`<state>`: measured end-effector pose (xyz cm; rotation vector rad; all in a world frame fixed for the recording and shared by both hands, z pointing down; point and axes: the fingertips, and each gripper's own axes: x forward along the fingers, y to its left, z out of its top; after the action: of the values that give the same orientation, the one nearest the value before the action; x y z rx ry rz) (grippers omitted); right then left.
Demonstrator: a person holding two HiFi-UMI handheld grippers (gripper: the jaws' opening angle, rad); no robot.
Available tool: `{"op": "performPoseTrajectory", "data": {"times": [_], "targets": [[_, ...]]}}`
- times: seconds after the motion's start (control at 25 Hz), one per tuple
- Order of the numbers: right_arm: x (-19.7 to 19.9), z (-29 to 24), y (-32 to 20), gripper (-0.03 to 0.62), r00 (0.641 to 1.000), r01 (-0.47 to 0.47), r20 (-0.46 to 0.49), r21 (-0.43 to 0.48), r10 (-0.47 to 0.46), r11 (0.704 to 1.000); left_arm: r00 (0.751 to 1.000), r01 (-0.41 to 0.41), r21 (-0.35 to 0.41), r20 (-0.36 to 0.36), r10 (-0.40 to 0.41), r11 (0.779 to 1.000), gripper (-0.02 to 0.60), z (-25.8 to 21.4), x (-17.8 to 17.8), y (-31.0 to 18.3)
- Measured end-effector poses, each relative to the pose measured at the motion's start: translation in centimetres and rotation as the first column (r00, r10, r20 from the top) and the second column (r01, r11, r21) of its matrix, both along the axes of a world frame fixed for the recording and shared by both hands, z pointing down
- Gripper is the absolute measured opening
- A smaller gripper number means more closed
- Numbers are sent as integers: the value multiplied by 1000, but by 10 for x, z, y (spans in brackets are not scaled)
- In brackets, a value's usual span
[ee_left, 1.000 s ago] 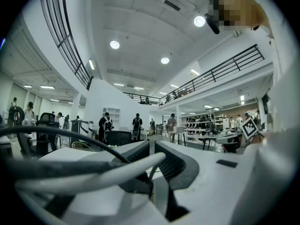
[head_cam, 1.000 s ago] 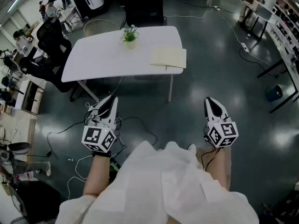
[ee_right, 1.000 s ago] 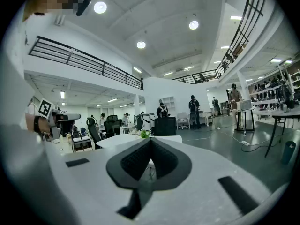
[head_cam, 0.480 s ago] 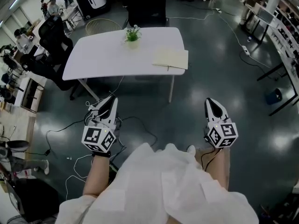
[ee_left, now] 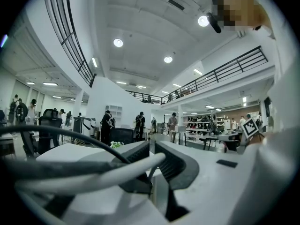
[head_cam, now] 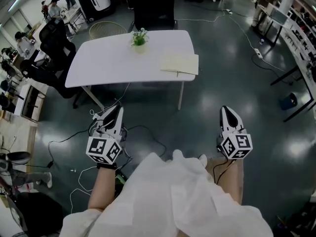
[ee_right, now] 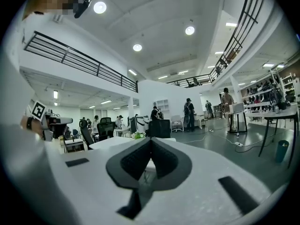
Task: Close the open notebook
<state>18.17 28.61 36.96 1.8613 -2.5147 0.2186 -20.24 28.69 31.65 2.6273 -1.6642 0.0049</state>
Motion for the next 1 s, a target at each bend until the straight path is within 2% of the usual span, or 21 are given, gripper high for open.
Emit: {"op": "performPoseTrajectory", "data": {"times": [0.2, 0.44, 0.76, 1.0], "targets": [[11, 5, 8, 3, 999, -39, -9, -7, 39, 999, 1000, -27, -24, 8, 27, 999, 34, 8, 6, -6], [28, 10, -8, 3, 998, -58, 5, -28, 58, 998, 998, -54, -54, 25, 55, 997, 34, 13, 25, -31], [58, 14, -66, 5, 999, -36, -38, -41, 34, 999, 998, -52, -69, 17, 53, 996, 34, 15, 68, -87], [98, 4, -119, 5, 999, -6, -39, -41, 4, 999, 999, -36, -73, 3, 36, 997, 34, 9, 112, -133]]}}
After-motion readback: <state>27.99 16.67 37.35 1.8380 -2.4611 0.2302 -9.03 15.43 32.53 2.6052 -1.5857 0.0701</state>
